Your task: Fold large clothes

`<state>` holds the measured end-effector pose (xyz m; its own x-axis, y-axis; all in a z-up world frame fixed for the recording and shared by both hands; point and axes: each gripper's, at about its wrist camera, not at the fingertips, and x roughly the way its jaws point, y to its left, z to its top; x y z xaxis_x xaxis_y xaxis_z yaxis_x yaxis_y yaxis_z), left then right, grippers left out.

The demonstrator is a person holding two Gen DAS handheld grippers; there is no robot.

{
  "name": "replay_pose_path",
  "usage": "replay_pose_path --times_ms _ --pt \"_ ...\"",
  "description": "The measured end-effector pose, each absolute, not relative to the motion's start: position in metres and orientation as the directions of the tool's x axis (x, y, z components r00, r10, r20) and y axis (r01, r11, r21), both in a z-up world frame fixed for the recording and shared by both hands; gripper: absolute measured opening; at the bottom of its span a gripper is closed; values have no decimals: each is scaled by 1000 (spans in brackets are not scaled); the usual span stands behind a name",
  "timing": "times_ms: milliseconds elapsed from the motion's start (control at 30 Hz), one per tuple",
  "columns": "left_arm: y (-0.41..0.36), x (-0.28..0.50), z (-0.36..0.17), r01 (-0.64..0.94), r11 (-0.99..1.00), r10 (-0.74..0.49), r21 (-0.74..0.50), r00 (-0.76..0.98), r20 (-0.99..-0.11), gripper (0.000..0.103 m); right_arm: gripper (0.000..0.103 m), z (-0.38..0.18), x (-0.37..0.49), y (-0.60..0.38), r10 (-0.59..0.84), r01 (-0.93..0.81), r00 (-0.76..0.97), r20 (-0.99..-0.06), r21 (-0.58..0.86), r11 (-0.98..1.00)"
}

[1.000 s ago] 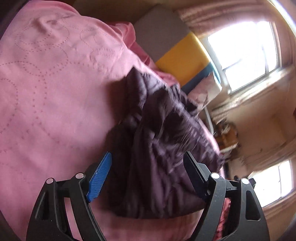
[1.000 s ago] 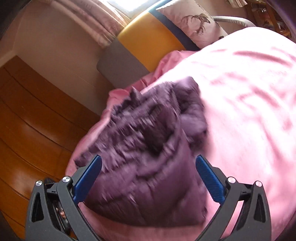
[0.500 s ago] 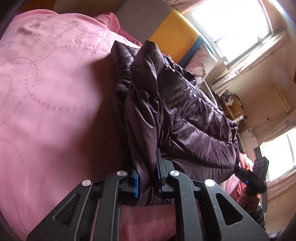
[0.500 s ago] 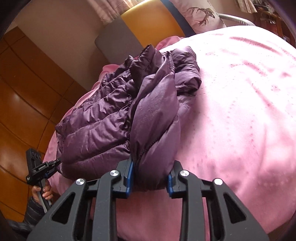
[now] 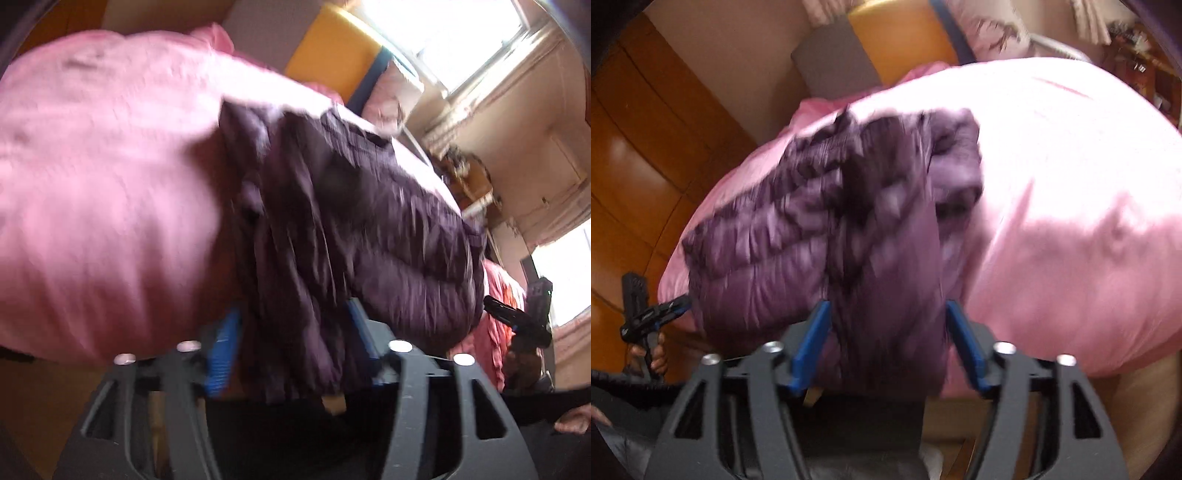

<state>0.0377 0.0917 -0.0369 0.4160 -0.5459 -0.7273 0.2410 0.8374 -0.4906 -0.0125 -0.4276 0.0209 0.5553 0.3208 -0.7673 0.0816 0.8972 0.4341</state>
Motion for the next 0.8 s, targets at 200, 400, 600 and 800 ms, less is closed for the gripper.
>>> replay_pose_path --times_ms 200,400,600,800 --pt "85 77 -29 247 847 -529 -471 483 -698 59 67 23 43 -423 255 64 613 -748 369 927" --pt "56 75 -25 299 865 -501 -402 501 -706 4 15 25 59 -400 191 15 604 -774 250 968" --pt "67 65 14 292 857 -513 -424 561 -650 2 11 72 40 -398 211 -27 684 -698 265 964" --pt "63 99 43 284 872 -481 -398 641 -598 2 11 103 74 -406 212 -11 741 -637 304 953"
